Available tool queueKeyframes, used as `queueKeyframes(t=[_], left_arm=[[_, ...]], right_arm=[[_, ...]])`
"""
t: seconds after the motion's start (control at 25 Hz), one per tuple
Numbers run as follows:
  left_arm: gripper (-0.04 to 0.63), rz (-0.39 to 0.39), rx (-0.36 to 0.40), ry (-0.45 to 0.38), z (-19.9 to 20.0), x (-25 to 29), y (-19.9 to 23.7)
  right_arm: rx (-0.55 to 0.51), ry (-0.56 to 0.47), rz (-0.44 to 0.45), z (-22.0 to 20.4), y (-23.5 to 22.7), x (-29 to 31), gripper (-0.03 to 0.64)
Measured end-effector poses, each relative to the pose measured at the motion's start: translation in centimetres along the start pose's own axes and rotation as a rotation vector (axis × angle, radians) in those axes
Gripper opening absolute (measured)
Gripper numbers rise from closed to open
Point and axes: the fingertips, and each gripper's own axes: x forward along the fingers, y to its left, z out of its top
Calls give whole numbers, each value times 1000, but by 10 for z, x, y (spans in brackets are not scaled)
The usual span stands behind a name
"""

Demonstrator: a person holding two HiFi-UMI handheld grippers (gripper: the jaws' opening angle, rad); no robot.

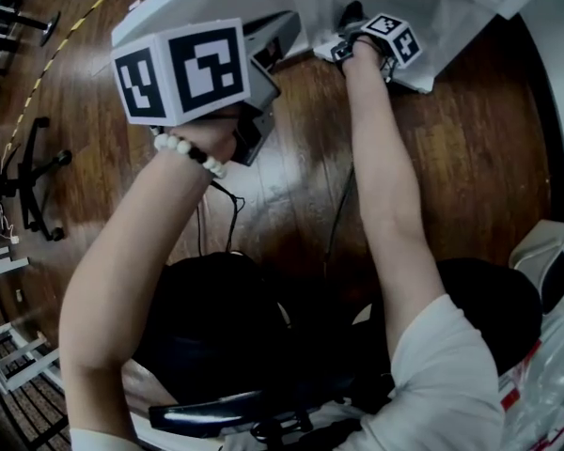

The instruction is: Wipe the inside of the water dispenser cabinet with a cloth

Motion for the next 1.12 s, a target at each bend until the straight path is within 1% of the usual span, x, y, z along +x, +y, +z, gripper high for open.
queueKeyframes(t=[0.08,0.16,0.2,0.28,0.32,0.36,0.44,0.52,0.6,0.68,0.72,0.76,0.84,0.92,1.0,1.12], left_arm=[[-3,1,0,7,-2,0,1],[-3,3,3,9,-3,0,3],[-3,2,4,11,-4,2,4],[-3,1,2,17,-6,5,6],[-3,0,-1,21,-7,6,7],[-3,-1,-3,25,-8,7,9],[-3,-7,-5,34,-11,10,10],[-3,-12,-6,43,-12,14,13],[-3,-10,-7,54,-16,17,18],[-3,-6,-8,71,-21,20,26],[-3,-5,-6,82,-25,23,29],[-3,-4,-1,95,-28,25,32],[-3,5,7,130,-36,27,39],[-3,14,6,150,-39,25,45],[-2,1,-7,140,-34,25,48],[-2,-51,-54,117,-29,38,46]], right_arm=[[43,-72,10,14,-7,-16,41],[117,-202,20,37,-19,-43,41],[139,-275,9,50,-27,-58,41],[131,-376,-60,65,-43,-84,41],[129,-401,-95,68,-49,-92,43],[145,-421,-109,69,-53,-97,43],[190,-464,-94,74,-52,-105,41],[163,-483,-74,79,-43,-110,41],[90,-453,-3,75,-21,-107,41],[37,-406,108,59,4,-103,41],[32,-393,171,49,15,-103,41],[40,-401,247,42,25,-106,41],[57,-449,410,28,41,-117,41],[20,-451,515,9,56,-126,41],[-62,-418,558,-10,70,-135,41],[-214,-344,536,-33,93,-160,38]])
